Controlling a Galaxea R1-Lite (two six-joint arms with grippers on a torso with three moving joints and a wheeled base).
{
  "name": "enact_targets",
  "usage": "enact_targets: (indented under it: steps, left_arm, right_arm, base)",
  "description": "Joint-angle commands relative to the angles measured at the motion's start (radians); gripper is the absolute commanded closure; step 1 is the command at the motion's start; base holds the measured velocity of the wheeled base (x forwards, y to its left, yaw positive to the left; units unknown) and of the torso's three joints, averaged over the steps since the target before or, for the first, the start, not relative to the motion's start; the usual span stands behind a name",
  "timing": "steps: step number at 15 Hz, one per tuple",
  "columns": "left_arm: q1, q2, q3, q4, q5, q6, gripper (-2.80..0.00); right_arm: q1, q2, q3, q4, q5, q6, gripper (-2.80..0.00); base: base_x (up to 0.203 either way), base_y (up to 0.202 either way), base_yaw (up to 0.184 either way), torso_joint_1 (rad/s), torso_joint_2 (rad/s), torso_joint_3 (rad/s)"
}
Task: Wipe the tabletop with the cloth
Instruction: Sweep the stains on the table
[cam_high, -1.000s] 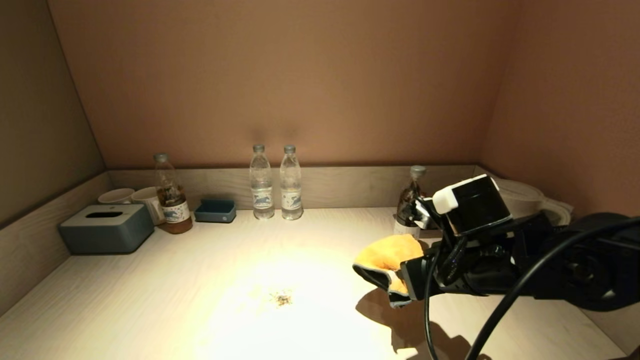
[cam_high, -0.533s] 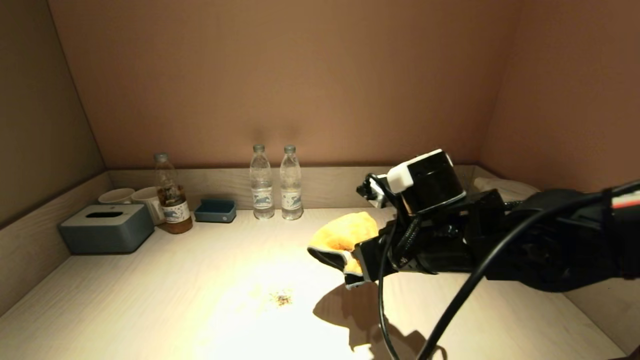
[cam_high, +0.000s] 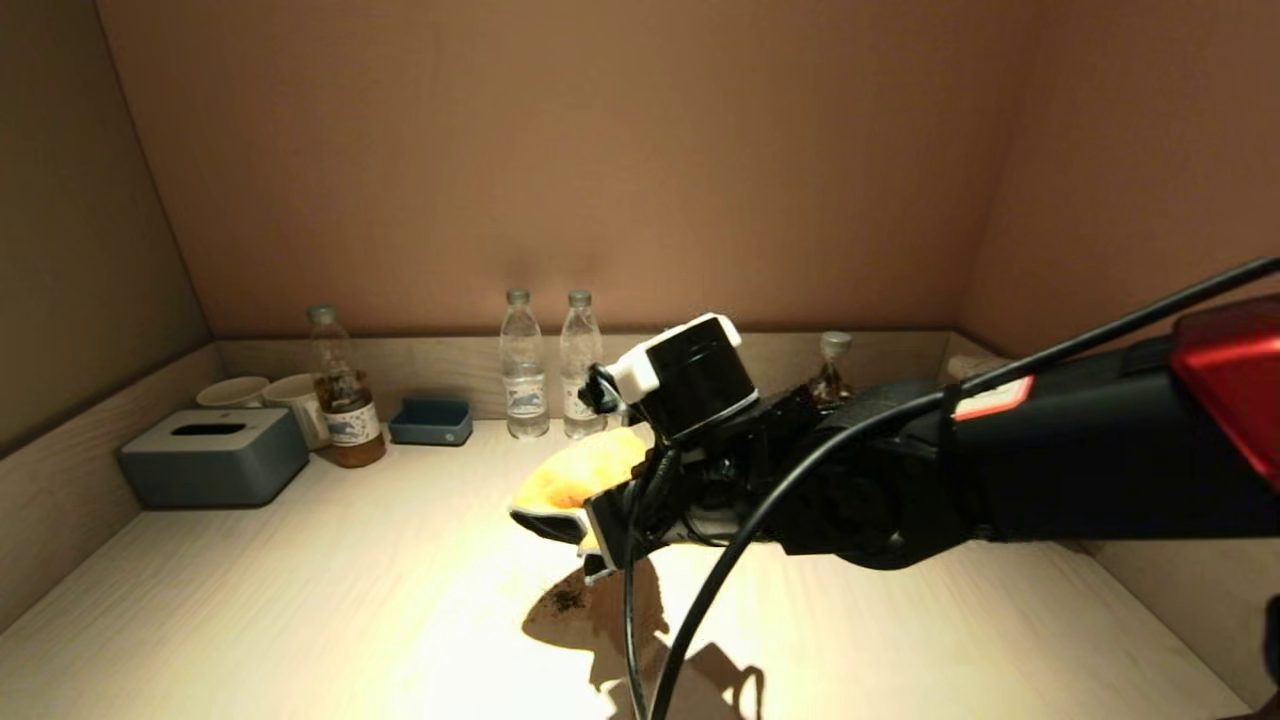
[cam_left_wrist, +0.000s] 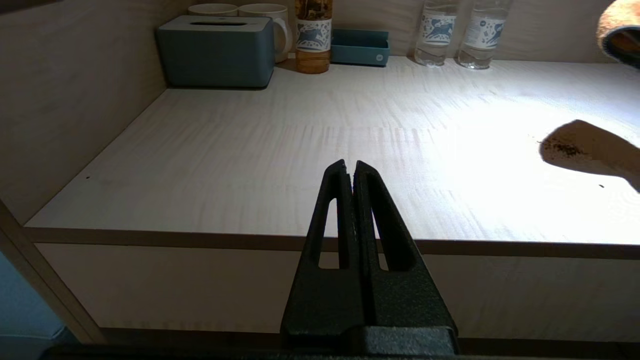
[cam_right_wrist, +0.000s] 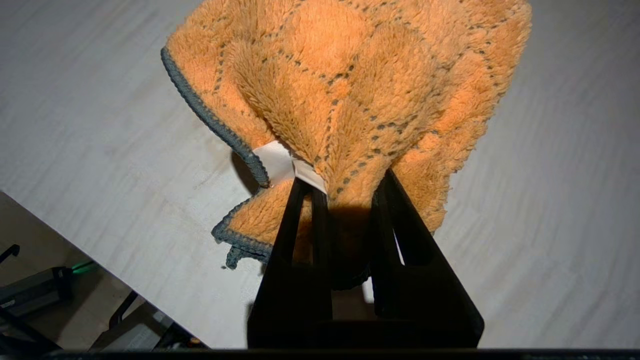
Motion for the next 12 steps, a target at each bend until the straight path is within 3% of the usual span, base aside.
enact_targets:
  steps: [1,5,12]
  left_arm:
    - [0.001,0.001,0.000,-0.001,0.001,-0.001,0.00]
    - [0.001,0.001,0.000,-0.001,0.001,-0.001,0.00]
    - [0.001,0.001,0.000,-0.001,0.001,-0.001,0.00]
  right_arm:
    - [0.040,0.135,-0.098,0.003,-0.023,-0.003,0.00]
    - [0.070,0.243,-0.235,0.031,-0.030,-0.011,0.00]
    - [0.090,0.294,-0.288,0.057,-0.030,-0.009,0.00]
  base:
    - [0.000,0.000,0.000,0.000,0.00,0.000]
    - [0.000,0.000,0.000,0.000,0.00,0.000]
    - [0.000,0.000,0.000,0.000,0.00,0.000]
